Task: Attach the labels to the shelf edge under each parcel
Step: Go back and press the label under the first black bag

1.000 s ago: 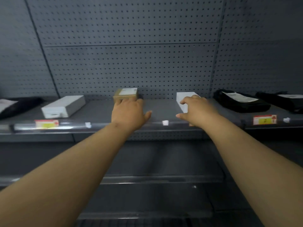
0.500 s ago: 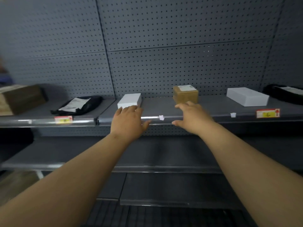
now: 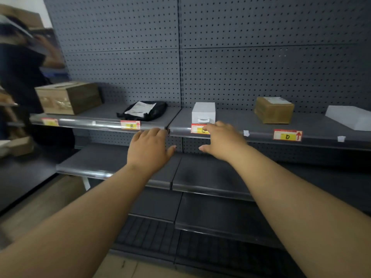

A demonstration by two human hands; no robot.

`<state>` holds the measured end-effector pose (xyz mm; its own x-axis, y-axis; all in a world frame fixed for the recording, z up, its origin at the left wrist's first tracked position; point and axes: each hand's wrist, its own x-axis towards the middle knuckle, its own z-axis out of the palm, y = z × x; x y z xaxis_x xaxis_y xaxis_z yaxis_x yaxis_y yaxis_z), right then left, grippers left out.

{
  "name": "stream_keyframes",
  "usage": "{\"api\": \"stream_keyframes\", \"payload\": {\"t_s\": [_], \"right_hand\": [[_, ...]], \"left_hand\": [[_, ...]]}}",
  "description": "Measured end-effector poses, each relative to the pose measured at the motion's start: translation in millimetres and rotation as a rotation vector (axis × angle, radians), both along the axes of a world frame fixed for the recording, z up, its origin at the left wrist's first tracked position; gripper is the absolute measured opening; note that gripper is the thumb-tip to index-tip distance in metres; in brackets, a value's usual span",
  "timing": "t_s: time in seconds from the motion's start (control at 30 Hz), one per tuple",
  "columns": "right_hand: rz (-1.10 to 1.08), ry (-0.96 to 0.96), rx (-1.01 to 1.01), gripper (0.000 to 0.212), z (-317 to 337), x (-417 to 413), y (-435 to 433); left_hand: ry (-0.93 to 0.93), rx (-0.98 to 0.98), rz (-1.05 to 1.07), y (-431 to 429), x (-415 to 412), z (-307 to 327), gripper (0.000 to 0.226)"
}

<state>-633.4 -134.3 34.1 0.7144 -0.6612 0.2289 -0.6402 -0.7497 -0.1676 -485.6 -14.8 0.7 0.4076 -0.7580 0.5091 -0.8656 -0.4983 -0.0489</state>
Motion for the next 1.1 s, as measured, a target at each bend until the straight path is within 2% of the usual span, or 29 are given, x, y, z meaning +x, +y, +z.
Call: {"api": "stream_keyframes", "payload": {"t_s": [0.17, 0.57, 0.8, 1.1], "right_hand": [[0.001, -0.025, -0.012, 0.061, -1.3, 71.1, 26.6], [-0.080, -0.083, -0.002, 0.053, -16.9, 292.2, 77.7], [-0.166, -0.100, 0.032, 0.057, -20.9, 338.3, 59.4], [-0.208, -0.049, 0.043, 0.052, -28.0, 342.9, 15.9]], "left_hand": [[0.013, -0.009, 0.000, 24.3, 65.1, -4.3, 0.055], [-0.002, 0.065, -0.069, 70.9, 279.4, -5.0, 0.055], [0.064, 0.049, -0.134, 60.9, 335.6, -13.7, 0.054], [0.144, 0.065, -0.190, 10.4, 341.2, -23.9, 0.050]]}}
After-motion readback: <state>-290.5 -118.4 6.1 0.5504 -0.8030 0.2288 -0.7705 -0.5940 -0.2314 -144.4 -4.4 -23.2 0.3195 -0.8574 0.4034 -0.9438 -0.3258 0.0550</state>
